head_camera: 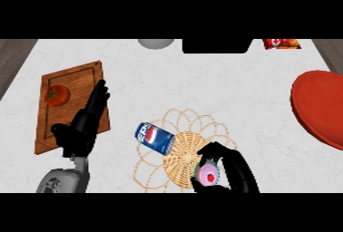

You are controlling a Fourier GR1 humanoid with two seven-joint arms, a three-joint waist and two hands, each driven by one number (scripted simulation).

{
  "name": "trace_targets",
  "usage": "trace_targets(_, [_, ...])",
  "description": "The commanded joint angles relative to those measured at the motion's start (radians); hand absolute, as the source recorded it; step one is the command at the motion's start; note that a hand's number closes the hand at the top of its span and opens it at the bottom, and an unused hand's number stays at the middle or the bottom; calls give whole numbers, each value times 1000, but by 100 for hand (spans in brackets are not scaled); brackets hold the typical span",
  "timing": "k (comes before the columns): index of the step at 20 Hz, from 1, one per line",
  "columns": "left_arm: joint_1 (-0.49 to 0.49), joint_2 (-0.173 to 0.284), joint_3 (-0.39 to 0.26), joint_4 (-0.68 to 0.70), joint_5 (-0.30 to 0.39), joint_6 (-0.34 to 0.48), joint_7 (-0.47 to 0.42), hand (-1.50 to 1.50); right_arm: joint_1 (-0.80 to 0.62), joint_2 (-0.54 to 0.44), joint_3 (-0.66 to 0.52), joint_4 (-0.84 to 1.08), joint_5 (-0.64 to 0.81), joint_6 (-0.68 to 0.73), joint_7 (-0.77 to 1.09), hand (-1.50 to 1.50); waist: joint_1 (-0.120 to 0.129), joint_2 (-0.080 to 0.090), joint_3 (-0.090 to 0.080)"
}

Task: Pick the cupcake from the placemat and place it in the bowl

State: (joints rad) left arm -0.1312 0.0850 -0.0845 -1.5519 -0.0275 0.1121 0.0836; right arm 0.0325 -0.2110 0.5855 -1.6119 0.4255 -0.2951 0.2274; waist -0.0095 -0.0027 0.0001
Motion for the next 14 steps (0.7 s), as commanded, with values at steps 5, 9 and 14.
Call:
trace_targets(5, [-8,13,28,14,15,-13,4,0,160,-224,-253,-250,-275,72,-360,150,-10,-1,1])
trace_targets(9, [33,-10,1,-11,-11,6,-18,0,159,-231,-302,-389,-187,8,-314,150,0,-1,0])
trace_targets(14, [10,25,42,28,14,-32,-28,0,246,-330,-407,-666,-131,21,-144,150,-7,-1,-1])
